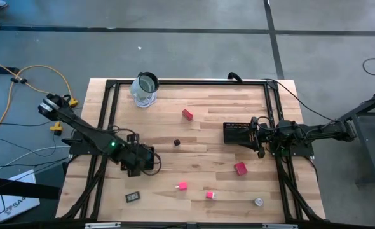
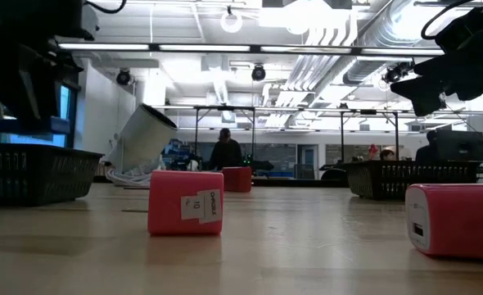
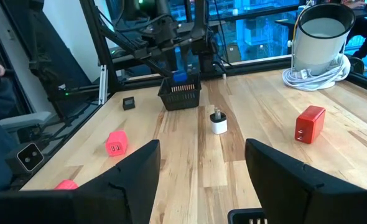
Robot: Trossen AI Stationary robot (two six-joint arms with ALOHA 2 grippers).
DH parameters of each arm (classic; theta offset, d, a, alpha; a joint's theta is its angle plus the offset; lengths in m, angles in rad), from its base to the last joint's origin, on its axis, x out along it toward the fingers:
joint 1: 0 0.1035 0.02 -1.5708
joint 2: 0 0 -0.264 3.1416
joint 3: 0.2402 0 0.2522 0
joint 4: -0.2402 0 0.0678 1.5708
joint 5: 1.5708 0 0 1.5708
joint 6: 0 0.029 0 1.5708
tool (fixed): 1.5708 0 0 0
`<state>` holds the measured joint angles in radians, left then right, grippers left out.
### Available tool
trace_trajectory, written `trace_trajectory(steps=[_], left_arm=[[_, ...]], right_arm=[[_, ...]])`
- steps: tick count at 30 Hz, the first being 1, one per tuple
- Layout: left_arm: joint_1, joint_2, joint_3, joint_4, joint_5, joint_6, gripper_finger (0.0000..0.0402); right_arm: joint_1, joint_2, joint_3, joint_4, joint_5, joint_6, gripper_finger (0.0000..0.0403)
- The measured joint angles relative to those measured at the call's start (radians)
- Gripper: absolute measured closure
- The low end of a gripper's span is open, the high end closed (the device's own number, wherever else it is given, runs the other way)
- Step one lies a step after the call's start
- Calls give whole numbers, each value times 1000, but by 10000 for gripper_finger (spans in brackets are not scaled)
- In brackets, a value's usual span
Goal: Pick & Place Office items
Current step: Put the dark blue digital timer into the left black bin
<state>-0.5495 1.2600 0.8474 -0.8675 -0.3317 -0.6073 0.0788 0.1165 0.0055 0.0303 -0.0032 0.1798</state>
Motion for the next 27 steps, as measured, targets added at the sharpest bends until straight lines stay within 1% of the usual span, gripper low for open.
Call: trace_trajectory(steps=[5,16,27], left_arm=[[-3,47,-1,42,3,-8,250],[-3,112,-1,65,3,-49,250],[-1,118,-29,105,30,-48,250]], right_arm=[[0,0,0,0,0,0,180],[0,0,0,0,0,0,180],[0,0,0,0,0,0,180]])
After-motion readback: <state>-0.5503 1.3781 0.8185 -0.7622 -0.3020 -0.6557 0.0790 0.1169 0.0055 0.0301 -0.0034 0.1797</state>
